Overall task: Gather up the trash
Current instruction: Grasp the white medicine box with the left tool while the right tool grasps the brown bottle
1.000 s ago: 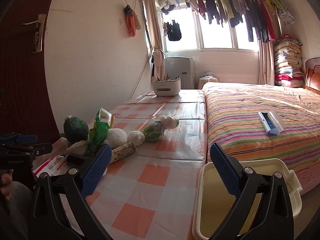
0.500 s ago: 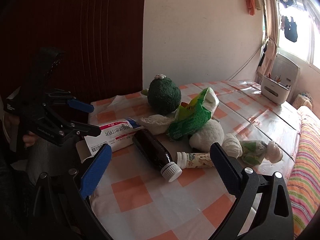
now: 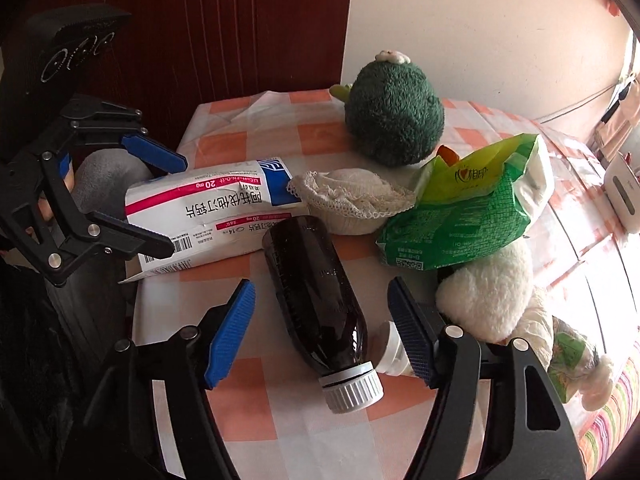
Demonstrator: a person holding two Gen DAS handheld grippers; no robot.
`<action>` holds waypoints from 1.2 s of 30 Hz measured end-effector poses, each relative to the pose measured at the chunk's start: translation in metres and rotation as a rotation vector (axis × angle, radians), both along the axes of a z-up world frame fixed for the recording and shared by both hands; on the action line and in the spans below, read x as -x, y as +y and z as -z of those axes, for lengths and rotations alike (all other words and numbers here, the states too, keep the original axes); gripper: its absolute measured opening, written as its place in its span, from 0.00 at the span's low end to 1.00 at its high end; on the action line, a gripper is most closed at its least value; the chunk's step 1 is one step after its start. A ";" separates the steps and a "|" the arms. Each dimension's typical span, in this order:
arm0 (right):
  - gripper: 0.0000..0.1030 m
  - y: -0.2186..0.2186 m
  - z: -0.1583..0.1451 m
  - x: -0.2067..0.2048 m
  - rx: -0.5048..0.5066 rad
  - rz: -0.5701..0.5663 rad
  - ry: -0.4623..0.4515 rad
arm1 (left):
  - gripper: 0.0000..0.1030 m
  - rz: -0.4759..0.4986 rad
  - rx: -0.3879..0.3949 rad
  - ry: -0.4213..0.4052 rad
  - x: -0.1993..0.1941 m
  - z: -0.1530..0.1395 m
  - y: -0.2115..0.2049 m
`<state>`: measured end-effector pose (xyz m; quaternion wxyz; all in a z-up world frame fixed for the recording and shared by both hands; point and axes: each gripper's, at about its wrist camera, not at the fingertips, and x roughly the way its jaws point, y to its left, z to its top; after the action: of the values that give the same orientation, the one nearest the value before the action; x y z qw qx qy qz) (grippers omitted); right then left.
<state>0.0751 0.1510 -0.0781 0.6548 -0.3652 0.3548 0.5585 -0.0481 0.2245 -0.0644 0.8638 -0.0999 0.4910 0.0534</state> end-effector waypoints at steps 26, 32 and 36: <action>0.41 -0.089 -0.046 0.044 -0.397 0.200 0.029 | 0.64 0.023 -0.040 0.026 -0.025 0.026 -0.005; 0.41 -0.117 -0.048 0.047 -0.479 0.308 0.026 | 0.61 0.021 -0.130 -0.063 -0.019 0.020 -0.018; 0.41 -0.131 -0.049 0.045 -0.498 0.361 0.022 | 0.61 0.020 -0.127 -0.108 -0.016 0.012 -0.024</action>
<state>0.0299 0.0199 -0.0289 0.8090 -0.1183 0.2732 0.5068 -0.0317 0.2008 -0.0765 0.8941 -0.0425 0.4403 0.0702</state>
